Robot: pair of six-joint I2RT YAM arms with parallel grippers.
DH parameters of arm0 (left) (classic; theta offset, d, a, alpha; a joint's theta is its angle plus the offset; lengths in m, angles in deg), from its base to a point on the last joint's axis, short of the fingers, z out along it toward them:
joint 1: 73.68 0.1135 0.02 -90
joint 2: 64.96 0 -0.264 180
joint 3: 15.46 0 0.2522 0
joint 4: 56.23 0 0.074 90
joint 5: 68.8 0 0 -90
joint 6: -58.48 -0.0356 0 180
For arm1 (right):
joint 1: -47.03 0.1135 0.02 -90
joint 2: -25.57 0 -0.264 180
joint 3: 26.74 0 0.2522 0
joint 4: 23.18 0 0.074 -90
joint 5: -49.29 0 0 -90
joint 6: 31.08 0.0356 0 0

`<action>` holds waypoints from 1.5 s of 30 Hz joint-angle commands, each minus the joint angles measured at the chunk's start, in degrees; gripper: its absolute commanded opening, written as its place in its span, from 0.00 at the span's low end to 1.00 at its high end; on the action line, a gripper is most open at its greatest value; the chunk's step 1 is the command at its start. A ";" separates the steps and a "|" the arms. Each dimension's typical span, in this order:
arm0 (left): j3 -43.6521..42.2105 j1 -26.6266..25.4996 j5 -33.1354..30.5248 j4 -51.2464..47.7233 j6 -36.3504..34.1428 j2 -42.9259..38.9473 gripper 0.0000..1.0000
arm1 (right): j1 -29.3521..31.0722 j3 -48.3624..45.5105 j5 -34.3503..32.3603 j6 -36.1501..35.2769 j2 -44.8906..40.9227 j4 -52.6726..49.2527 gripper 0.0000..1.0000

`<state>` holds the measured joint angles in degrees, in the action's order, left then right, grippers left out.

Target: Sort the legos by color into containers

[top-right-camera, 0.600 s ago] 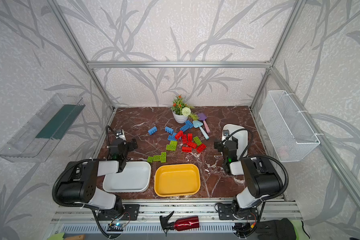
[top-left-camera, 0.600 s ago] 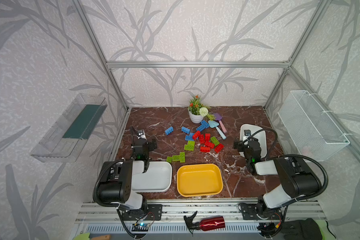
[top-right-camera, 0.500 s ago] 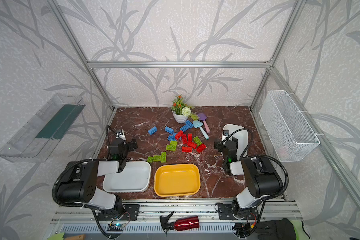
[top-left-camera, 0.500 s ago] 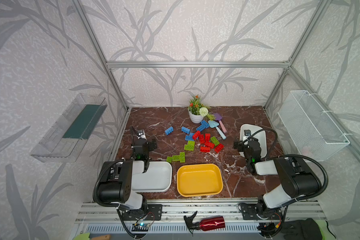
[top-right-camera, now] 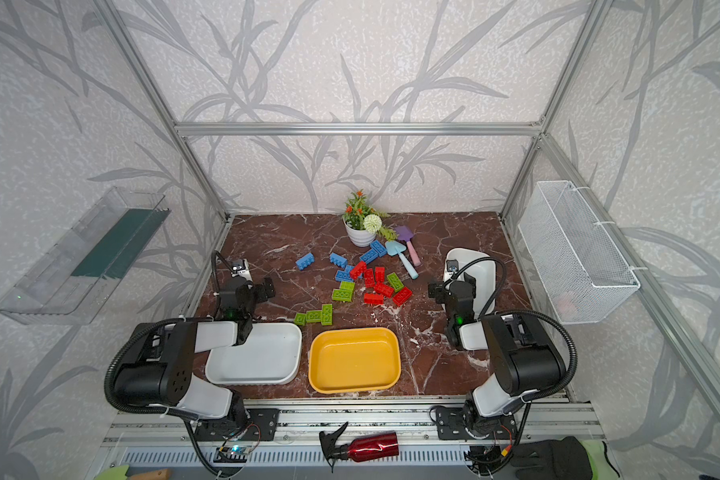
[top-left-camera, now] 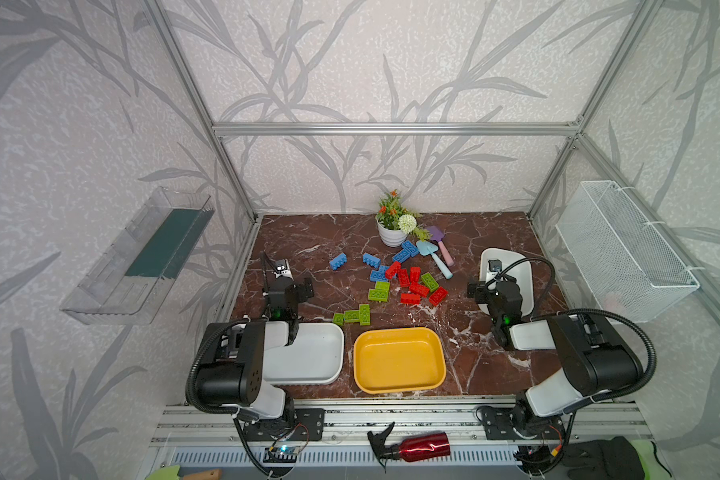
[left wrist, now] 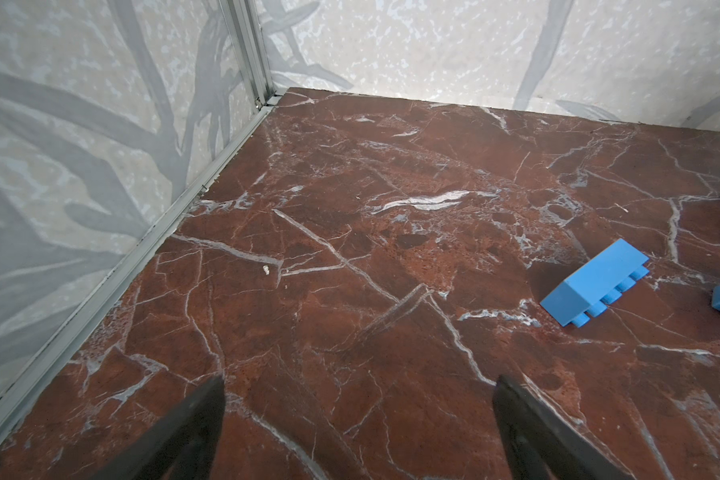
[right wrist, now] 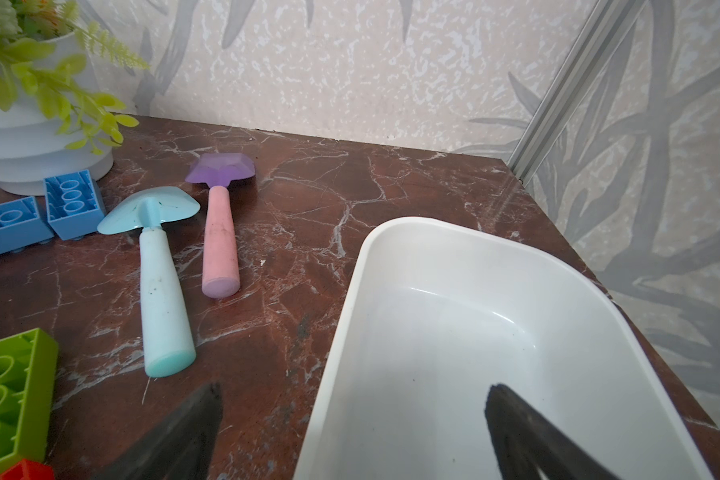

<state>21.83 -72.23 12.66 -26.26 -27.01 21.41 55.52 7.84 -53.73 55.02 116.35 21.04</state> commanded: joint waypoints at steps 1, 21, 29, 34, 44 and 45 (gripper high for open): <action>0.64 -0.18 -0.39 0.08 -0.43 0.31 0.99 | -0.32 -0.43 -0.42 0.46 0.53 1.00 0.99; 5.73 -0.35 1.51 -11.38 -1.31 -2.71 0.88 | 2.66 2.91 -3.76 -2.36 -6.51 -10.44 0.99; 13.09 -1.09 2.88 -26.11 -0.94 -9.53 0.88 | 7.05 17.37 -7.83 2.57 -14.14 -41.97 0.99; 23.58 -3.39 3.38 -40.13 3.03 -9.67 0.88 | 10.85 28.49 -5.61 5.84 -11.61 -59.82 0.98; 32.64 -17.39 3.68 -48.25 8.72 -7.95 0.89 | 18.19 42.83 6.58 12.84 -3.27 -75.67 0.95; 32.70 -18.35 4.17 -47.99 9.44 -8.12 0.89 | 18.71 43.24 7.36 13.71 -2.77 -75.67 0.94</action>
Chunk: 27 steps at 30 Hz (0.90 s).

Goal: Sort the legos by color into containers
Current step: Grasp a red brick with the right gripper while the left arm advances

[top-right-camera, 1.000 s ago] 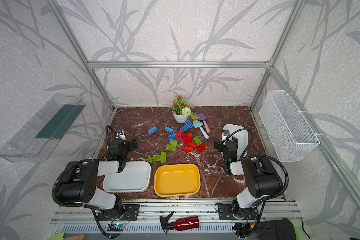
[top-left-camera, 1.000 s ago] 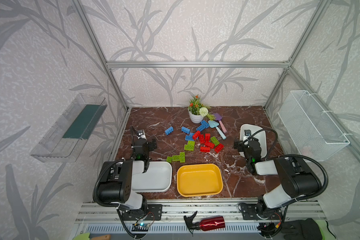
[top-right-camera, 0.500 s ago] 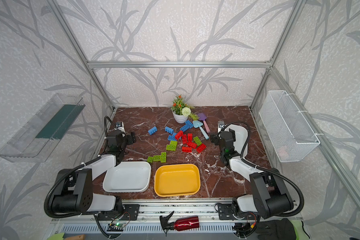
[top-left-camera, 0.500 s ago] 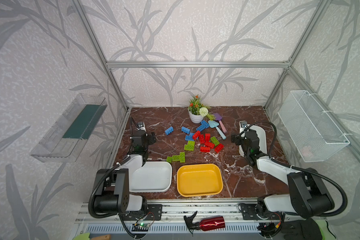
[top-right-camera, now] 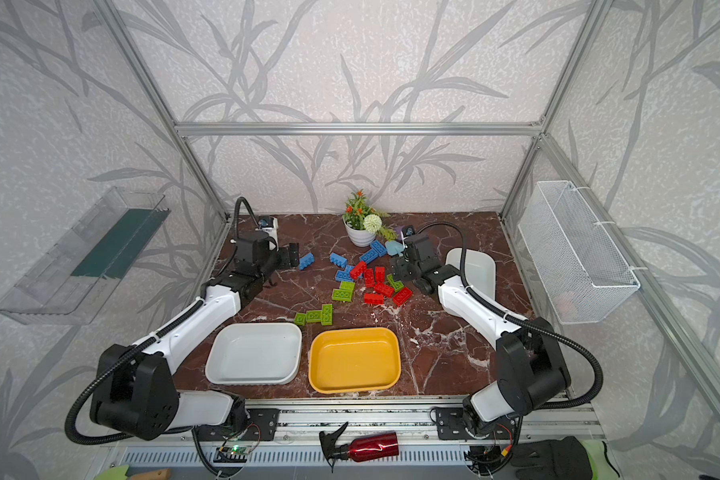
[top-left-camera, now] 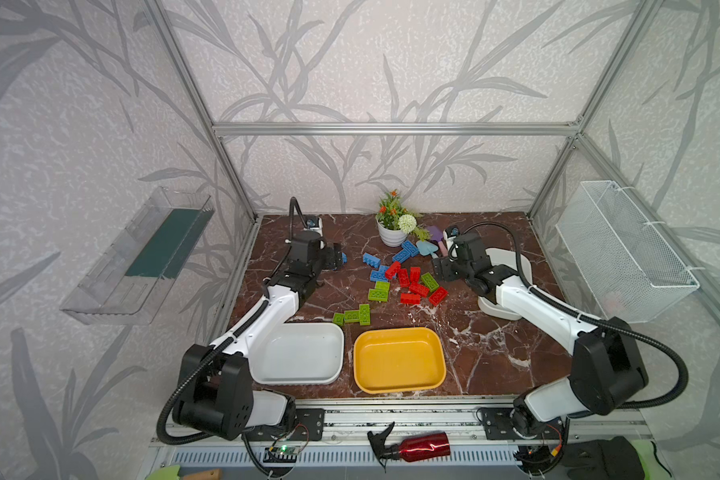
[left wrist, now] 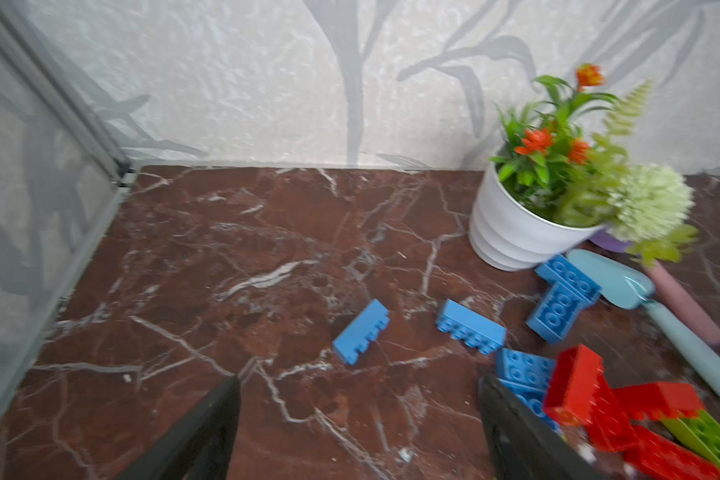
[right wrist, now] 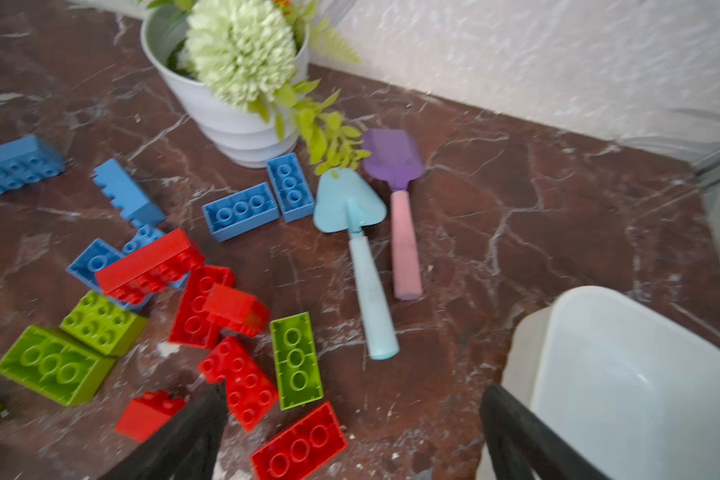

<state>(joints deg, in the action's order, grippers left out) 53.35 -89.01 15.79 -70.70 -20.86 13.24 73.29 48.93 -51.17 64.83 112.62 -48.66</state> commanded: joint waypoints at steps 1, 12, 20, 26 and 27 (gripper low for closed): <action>1.10 -2.54 1.49 -3.23 4.02 -0.13 0.89 | 1.43 2.62 5.72 5.12 1.76 -6.05 0.92; -1.46 -6.51 -0.04 -2.51 5.40 -2.95 0.89 | 5.02 9.92 10.22 13.63 11.97 -8.83 0.81; -3.63 -6.55 -2.06 -2.23 4.86 -5.33 0.89 | 5.20 14.59 8.95 18.16 17.50 -9.84 0.79; -3.89 -6.47 -2.68 -2.03 4.24 -5.44 0.89 | 5.19 19.04 6.29 19.73 22.01 -12.40 0.73; -3.81 -6.48 -2.74 -2.02 4.05 -5.42 0.89 | 5.20 19.59 6.15 19.93 22.62 -12.71 0.73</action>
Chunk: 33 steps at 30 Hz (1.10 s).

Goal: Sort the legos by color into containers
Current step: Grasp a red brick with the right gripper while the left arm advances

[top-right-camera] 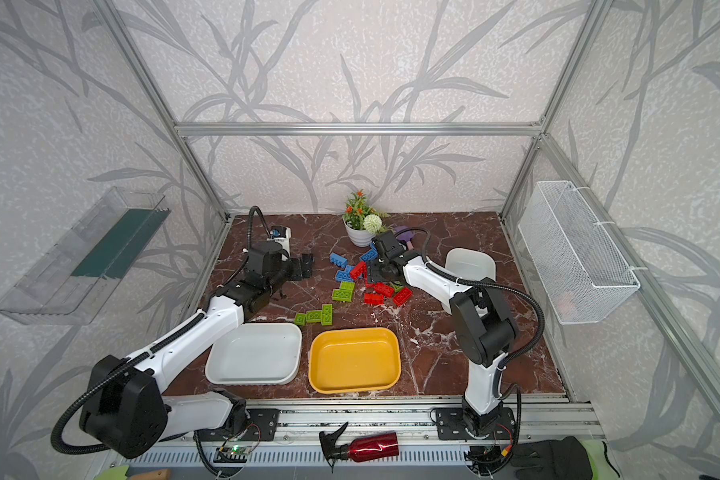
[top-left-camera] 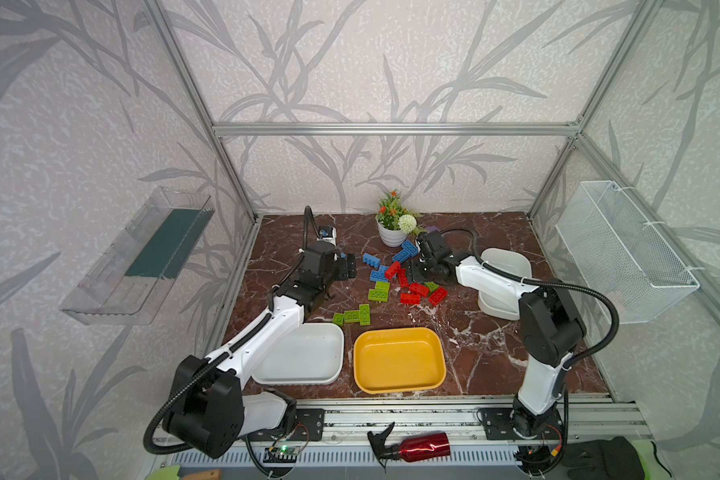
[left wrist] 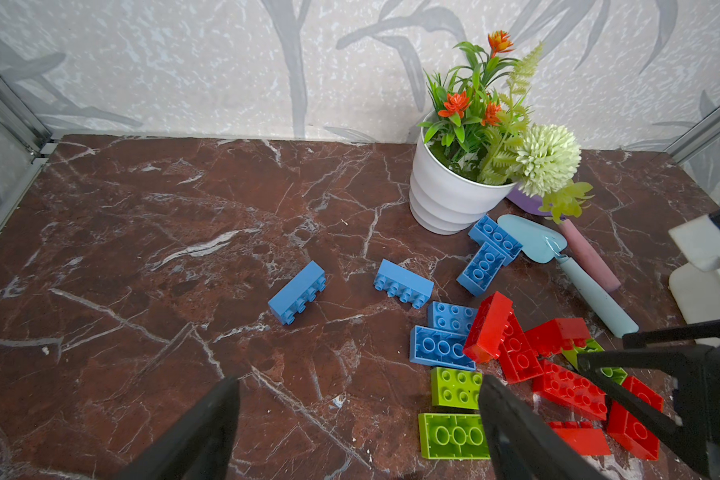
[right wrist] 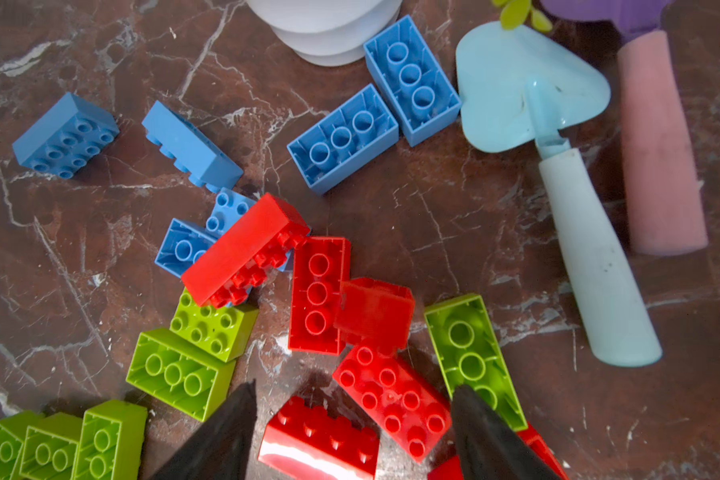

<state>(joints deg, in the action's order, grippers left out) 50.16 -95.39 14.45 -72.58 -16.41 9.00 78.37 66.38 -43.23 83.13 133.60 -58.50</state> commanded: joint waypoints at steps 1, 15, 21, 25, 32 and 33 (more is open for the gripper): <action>-0.50 -0.08 -1.43 -0.23 -0.56 -1.12 0.89 | 0.11 2.65 -1.78 1.70 2.18 -3.12 0.72; -0.06 -0.08 -3.28 0.38 -1.74 -0.41 0.89 | 0.22 9.49 -1.71 3.49 8.64 -7.94 0.52; 1.23 -0.08 -2.76 -0.28 -2.01 0.45 0.89 | 0.21 10.72 -2.38 2.87 9.91 -8.81 0.44; 1.58 -0.07 -1.88 -0.37 -2.21 0.65 0.89 | 0.17 10.91 -2.44 2.47 9.71 -8.88 0.37; 2.90 -0.08 -0.03 0.03 -2.27 1.66 0.89 | 0.20 10.22 -3.16 1.52 6.56 -8.59 0.29; 3.13 -0.07 0.13 0.04 -2.02 1.84 0.89 | 0.22 9.89 -3.40 1.48 5.64 -8.71 0.29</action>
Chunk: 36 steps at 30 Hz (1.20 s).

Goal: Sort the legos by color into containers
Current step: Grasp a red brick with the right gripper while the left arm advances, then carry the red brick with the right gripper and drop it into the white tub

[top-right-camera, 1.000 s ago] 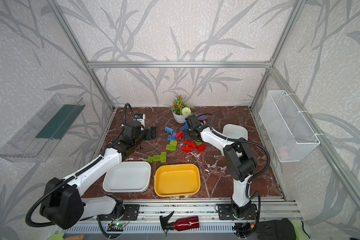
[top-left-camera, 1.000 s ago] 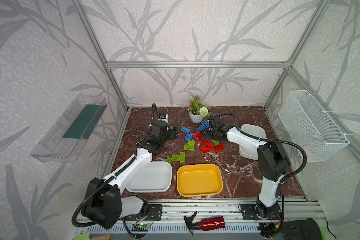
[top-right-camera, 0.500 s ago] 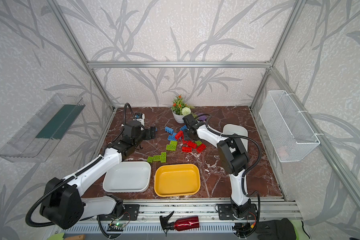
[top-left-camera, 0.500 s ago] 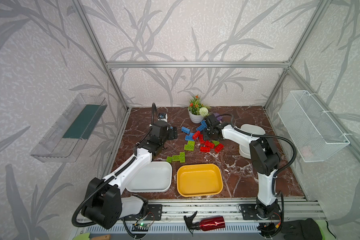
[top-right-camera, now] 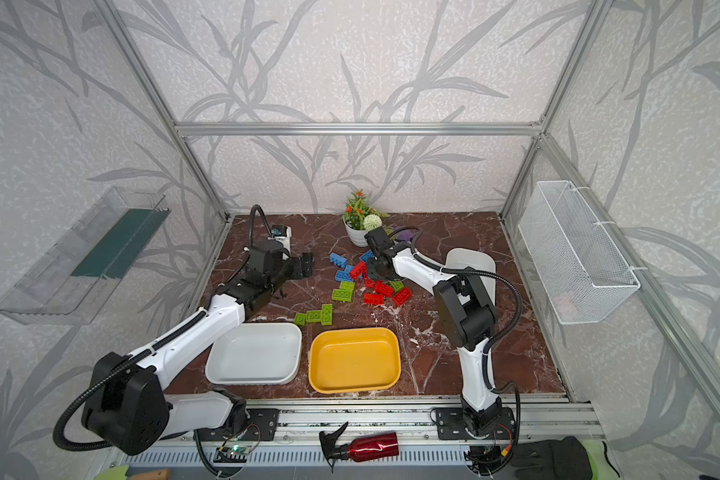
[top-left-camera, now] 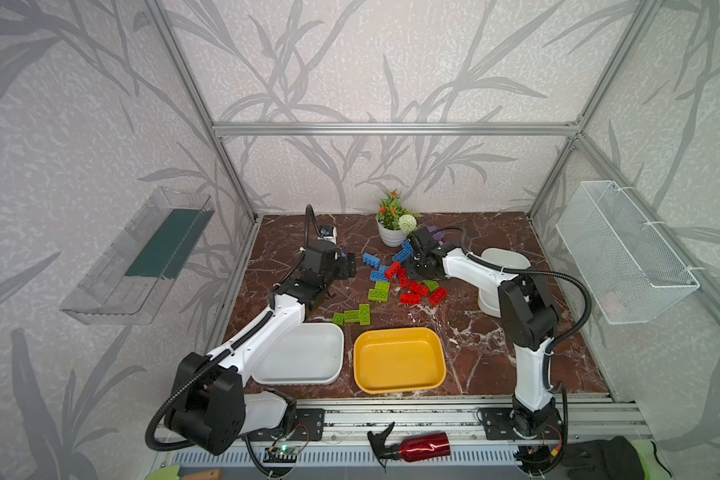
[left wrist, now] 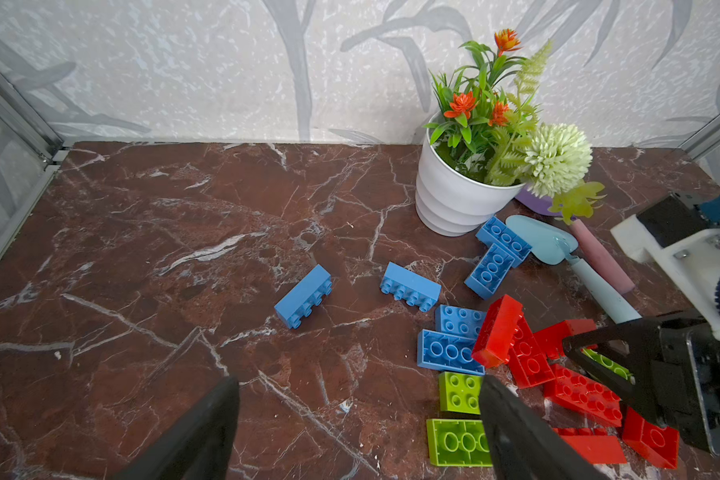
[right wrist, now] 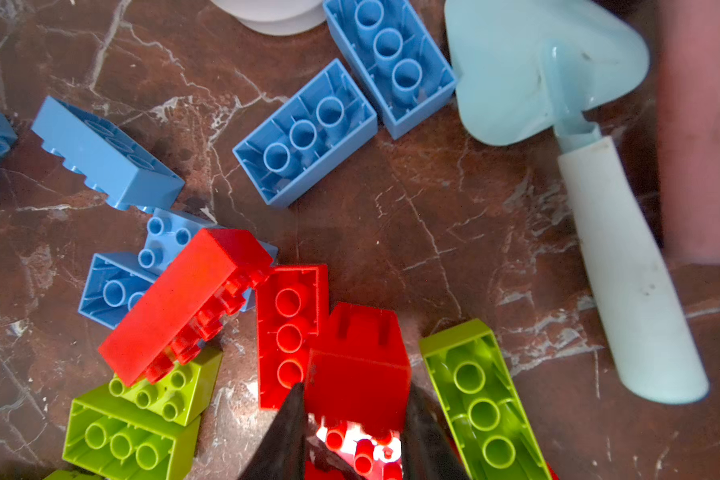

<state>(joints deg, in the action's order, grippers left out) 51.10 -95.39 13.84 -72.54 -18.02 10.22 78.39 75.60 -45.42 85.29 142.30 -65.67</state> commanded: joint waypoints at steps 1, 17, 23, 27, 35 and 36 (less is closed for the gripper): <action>2.31 -0.06 0.95 0.09 -0.23 0.72 0.89 | 0.20 0.37 -1.34 -0.66 -3.98 -1.57 0.29; 14.60 -8.66 11.86 -1.17 -8.51 10.34 0.89 | -8.82 -10.29 -10.80 -3.69 -28.49 -9.56 0.25; 18.63 -14.68 11.91 -0.19 -9.34 15.25 0.89 | -18.45 -19.60 -10.98 -3.95 -36.12 -10.07 0.25; 21.08 -17.56 12.50 -1.09 -8.57 17.60 0.89 | -21.41 -21.15 -13.86 -5.63 -35.30 -11.08 0.25; 22.52 -19.33 10.89 -3.35 -6.51 19.09 0.89 | -23.88 -21.63 -10.35 -7.02 -31.20 -8.64 0.60; 22.42 -19.33 10.57 -3.36 -5.86 19.02 0.89 | -23.88 -20.83 -9.15 -7.69 -31.04 -8.95 0.66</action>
<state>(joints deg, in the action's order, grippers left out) 71.47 -114.78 25.32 -74.59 -24.93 29.10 54.67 53.52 -56.68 79.39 110.54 -74.61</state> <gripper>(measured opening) 0.891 0.627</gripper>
